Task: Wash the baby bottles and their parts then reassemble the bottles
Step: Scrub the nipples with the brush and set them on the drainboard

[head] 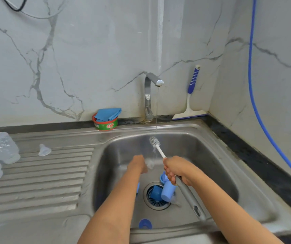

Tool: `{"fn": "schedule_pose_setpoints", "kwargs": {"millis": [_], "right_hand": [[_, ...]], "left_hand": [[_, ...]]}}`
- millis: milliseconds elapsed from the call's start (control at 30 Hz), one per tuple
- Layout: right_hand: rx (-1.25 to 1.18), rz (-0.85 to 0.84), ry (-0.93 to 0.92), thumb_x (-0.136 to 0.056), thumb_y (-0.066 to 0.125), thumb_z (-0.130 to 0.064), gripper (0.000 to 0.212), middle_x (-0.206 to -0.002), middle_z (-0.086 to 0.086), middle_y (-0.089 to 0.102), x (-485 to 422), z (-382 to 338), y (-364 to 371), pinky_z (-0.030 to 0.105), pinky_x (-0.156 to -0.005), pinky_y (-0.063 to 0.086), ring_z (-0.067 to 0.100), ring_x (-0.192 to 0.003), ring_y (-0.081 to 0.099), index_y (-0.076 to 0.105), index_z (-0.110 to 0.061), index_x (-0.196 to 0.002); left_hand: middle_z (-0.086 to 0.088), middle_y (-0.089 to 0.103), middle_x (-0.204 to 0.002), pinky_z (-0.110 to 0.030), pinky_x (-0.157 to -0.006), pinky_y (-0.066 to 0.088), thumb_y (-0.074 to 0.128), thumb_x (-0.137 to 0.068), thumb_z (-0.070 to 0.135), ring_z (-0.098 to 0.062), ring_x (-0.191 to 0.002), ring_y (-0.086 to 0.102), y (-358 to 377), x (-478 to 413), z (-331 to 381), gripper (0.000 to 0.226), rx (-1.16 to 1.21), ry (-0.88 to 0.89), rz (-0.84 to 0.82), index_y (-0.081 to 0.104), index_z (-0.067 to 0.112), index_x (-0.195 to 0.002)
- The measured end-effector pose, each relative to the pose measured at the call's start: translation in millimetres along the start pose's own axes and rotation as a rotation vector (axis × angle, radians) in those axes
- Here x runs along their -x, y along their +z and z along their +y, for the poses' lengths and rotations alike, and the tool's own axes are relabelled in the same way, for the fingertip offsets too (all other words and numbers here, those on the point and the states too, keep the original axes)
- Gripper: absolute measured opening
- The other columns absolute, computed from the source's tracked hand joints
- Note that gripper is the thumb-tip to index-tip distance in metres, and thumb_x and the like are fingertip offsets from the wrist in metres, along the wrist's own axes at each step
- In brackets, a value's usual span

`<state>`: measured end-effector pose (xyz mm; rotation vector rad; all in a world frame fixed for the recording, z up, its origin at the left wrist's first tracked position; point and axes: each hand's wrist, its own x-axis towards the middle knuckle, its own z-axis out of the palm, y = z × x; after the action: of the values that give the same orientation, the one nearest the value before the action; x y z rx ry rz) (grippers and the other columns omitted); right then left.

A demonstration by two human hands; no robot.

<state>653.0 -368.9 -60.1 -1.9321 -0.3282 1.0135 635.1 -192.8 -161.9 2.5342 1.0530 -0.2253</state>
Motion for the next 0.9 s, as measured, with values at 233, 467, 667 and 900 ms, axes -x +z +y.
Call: {"fn": "schedule_pose_setpoints", "kwargs": {"millis": [233, 467, 667, 900], "right_hand": [[-0.13, -0.06, 0.062, -0.098, 0.038, -0.021, 0.03, -0.049, -0.002, 0.037, -16, 15, 3, 0.015, -0.035, 0.027, 0.006, -0.032, 0.03, 0.044, -0.012, -0.07], [-0.174, -0.063, 0.065, -0.099, 0.038, -0.023, 0.034, -0.047, -0.003, 0.038, -26, 15, 0, 0.013, -0.033, 0.029, 0.005, -0.032, 0.03, 0.046, -0.013, -0.067], [-0.189, -0.07, 0.066, -0.098, 0.038, -0.025, 0.036, -0.047, -0.003, 0.037, -26, 14, -2, 0.013, -0.032, 0.029, 0.005, -0.029, 0.03, 0.044, -0.013, -0.065], [-0.16, -0.043, 0.057, -0.099, 0.037, -0.027, 0.036, -0.051, -0.002, 0.038, -29, 11, -4, 0.015, -0.034, 0.03, 0.006, -0.033, 0.031, 0.045, -0.012, -0.068]], "left_hand": [[-0.007, 0.034, -0.148, -0.039, -0.103, 0.044, 0.064, -0.082, 0.011, -0.028, -0.132, 0.043, 21, -27, -2, 0.085, -0.219, 0.176, -0.114, 0.017, 0.024, -0.152], [-0.014, 0.052, -0.137, -0.031, -0.09, 0.051, 0.054, -0.09, 0.02, -0.029, -0.124, 0.053, 57, -81, 9, 0.045, -0.405, 0.289, -0.102, 0.05, 0.008, -0.133], [-0.014, 0.05, -0.132, -0.036, -0.099, 0.045, 0.046, -0.098, 0.012, -0.031, -0.121, 0.054, 42, -40, 24, 0.036, -0.2, 0.138, 0.0, 0.05, 0.004, -0.132], [-0.007, 0.063, -0.111, -0.032, -0.091, 0.049, 0.053, -0.092, 0.008, -0.024, -0.104, 0.064, 37, -32, 22, 0.022, -0.077, 0.144, 0.147, 0.061, 0.007, -0.112]]}}
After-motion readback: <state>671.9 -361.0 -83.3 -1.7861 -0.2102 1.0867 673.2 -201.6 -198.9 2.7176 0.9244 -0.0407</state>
